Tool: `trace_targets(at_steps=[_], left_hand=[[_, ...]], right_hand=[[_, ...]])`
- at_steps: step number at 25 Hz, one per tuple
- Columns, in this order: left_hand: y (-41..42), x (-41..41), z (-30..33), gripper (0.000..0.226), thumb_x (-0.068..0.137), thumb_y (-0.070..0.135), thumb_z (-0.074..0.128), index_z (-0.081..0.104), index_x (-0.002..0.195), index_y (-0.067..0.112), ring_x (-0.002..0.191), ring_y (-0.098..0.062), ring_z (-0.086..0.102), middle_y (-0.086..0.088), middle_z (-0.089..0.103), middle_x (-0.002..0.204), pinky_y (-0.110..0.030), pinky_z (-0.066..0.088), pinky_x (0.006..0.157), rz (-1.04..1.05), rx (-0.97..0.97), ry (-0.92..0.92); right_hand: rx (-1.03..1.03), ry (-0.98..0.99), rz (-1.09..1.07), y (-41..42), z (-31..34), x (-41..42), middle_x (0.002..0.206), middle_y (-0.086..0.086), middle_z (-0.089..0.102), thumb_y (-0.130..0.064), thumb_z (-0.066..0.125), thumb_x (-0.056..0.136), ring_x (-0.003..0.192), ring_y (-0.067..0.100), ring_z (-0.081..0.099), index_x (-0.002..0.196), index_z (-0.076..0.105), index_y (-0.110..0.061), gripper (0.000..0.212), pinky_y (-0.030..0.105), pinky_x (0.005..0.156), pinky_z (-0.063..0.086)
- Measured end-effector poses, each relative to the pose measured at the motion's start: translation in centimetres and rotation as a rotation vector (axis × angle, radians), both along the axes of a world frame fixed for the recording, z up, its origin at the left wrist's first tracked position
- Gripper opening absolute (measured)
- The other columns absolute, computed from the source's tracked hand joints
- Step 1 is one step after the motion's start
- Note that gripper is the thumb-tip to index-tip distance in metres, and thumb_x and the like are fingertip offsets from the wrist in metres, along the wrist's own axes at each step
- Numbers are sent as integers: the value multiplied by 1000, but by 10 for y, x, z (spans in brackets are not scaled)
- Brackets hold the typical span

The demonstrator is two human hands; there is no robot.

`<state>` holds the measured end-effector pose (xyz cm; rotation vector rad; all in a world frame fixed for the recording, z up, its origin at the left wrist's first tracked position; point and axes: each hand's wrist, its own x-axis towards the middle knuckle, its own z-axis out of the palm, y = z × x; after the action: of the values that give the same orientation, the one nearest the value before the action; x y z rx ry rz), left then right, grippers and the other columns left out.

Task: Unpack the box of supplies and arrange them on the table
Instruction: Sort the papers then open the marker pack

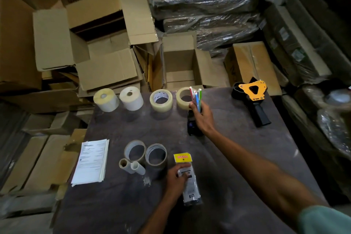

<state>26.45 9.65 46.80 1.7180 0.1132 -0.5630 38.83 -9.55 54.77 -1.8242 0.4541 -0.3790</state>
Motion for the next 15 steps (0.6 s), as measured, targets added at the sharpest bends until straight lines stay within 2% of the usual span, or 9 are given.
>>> trace_targets(at_steps=[4, 7, 11, 13, 15], left_hand=[[1, 2, -5, 44, 81, -13, 61, 75, 89, 28, 85, -11, 71, 1, 76, 97, -22, 57, 74, -32, 23, -3], [2, 4, -5, 41, 82, -12, 61, 76, 92, 25, 89, -14, 71, -2, 75, 101, -22, 57, 75, -32, 45, -13], [2, 2, -3, 41, 82, -10, 60, 74, 94, 26, 89, -9, 69, -3, 73, 104, -19, 55, 74, -62, 102, -46], [3, -1, -2, 44, 76, -5, 60, 72, 95, 33, 93, -8, 67, 2, 70, 107, -24, 56, 82, -88, 184, -113], [4, -4, 2, 49, 70, -1, 59, 70, 93, 40, 91, -4, 63, 9, 61, 105, -18, 52, 82, -116, 275, -192]], right_hand=[[-156, -7, 28, 4, -1, -9, 99, -6, 59, -32, 58, 97, 90, 12, 59, 116, 63, -16, 25, 34, 82, 54], [-204, -20, 34, 3, -1, -13, 100, -10, 62, -27, 66, 89, 91, 6, 61, 112, 64, -23, 23, 35, 85, 56], [-190, -44, 2, -1, 5, -20, 102, -14, 67, -35, 74, 80, 95, -1, 63, 107, 63, -28, 30, 25, 85, 56], [-171, -52, -27, -1, 13, -27, 107, -15, 67, -42, 73, 82, 100, -4, 62, 111, 62, -28, 34, 18, 87, 53], [-124, -65, -91, -1, 23, -42, 114, -17, 62, -39, 69, 88, 105, -9, 58, 118, 59, -27, 34, 10, 88, 48]])
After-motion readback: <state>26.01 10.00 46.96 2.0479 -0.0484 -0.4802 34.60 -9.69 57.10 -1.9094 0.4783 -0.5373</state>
